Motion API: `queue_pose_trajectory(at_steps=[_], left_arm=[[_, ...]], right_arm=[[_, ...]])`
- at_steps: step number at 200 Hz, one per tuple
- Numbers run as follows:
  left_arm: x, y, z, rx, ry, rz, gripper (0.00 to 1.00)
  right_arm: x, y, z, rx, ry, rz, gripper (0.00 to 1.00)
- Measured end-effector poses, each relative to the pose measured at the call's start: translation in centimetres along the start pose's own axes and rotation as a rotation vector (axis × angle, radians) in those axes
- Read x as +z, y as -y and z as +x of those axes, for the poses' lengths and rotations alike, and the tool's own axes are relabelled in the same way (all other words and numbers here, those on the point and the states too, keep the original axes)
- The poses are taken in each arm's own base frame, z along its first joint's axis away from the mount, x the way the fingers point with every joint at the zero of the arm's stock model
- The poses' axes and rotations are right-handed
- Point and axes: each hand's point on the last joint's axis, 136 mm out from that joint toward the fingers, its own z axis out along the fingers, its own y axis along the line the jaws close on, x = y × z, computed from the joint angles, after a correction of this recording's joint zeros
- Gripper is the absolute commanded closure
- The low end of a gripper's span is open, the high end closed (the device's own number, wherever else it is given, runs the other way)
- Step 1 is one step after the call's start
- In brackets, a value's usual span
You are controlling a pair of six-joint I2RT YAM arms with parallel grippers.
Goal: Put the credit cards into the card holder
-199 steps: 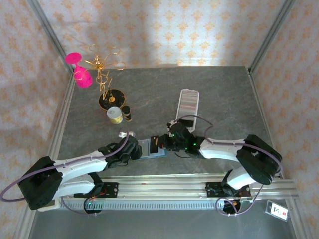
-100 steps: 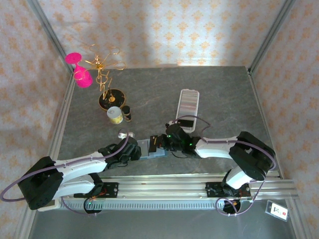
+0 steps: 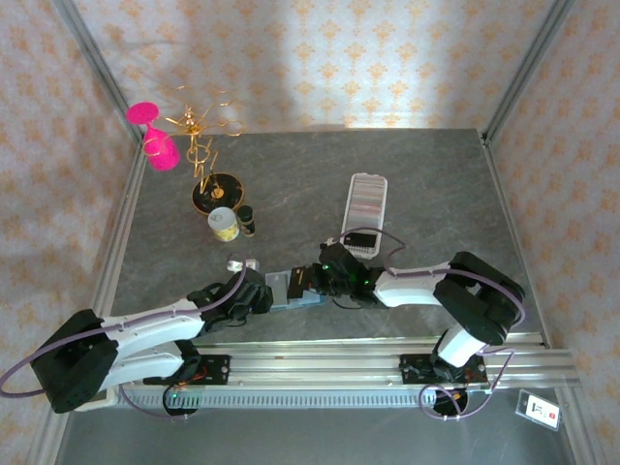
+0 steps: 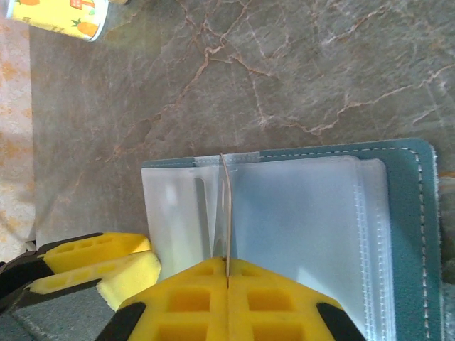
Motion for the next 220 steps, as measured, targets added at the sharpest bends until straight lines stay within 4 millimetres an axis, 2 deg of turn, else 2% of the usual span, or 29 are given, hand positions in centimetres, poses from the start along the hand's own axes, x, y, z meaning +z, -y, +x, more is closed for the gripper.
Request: queue_pose_trajectory(at_steps=[69, 151, 192, 220], left_arm=[[0.1, 0.1, 0.0, -0.009, 0.005, 0.011, 0.73], [0.1, 0.1, 0.0, -0.016, 0.012, 0.019, 0.74], [0.2, 0.2, 0.0, -0.029, 0.019, 0.028, 0.73], [0.2, 0.2, 0.0, -0.041, 0.027, 0.041, 0.69]], right_arm=[[0.2, -0.3, 1.2, -0.014, -0.029, -0.028, 1.00], [0.6, -0.5, 1.6, -0.028, -0.059, -0.036, 1.00], [1.1, -1.1, 1.5, -0.054, -0.070, -0.046, 1.00], [1.3, -1.3, 1.7, -0.062, -0.084, -0.053, 1.00]])
